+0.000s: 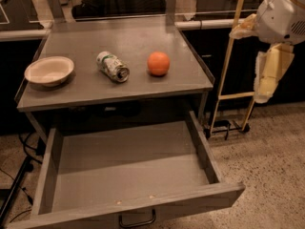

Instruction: Place orange into top drawer

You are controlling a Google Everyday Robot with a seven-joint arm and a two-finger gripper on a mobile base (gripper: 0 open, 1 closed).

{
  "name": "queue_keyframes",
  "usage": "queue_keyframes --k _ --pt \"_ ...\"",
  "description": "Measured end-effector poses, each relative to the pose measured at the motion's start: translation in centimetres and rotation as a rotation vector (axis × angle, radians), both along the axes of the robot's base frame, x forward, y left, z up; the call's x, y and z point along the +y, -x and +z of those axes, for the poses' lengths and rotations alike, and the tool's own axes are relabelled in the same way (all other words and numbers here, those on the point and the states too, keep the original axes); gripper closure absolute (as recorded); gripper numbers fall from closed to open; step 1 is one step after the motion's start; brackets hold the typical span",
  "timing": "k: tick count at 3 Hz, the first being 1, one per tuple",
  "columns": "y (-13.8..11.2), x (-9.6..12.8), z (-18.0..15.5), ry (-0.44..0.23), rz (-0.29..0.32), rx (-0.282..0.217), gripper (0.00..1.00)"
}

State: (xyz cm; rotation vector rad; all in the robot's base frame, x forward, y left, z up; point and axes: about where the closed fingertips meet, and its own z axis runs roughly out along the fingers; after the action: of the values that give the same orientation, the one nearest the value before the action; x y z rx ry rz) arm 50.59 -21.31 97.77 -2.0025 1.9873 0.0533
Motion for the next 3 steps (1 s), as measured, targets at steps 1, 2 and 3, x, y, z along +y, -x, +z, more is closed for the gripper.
queue_keyframes --k 1,2,3 --pt "-3.4 0.6 -0.3 -0.005 0.023 -0.009 0.00" --pt "-4.3 0.9 -0.1 -0.016 0.018 -0.041 0.00" --pt "-4.9 1.7 -1.4 -0.005 -0.014 -0.005 0.00"
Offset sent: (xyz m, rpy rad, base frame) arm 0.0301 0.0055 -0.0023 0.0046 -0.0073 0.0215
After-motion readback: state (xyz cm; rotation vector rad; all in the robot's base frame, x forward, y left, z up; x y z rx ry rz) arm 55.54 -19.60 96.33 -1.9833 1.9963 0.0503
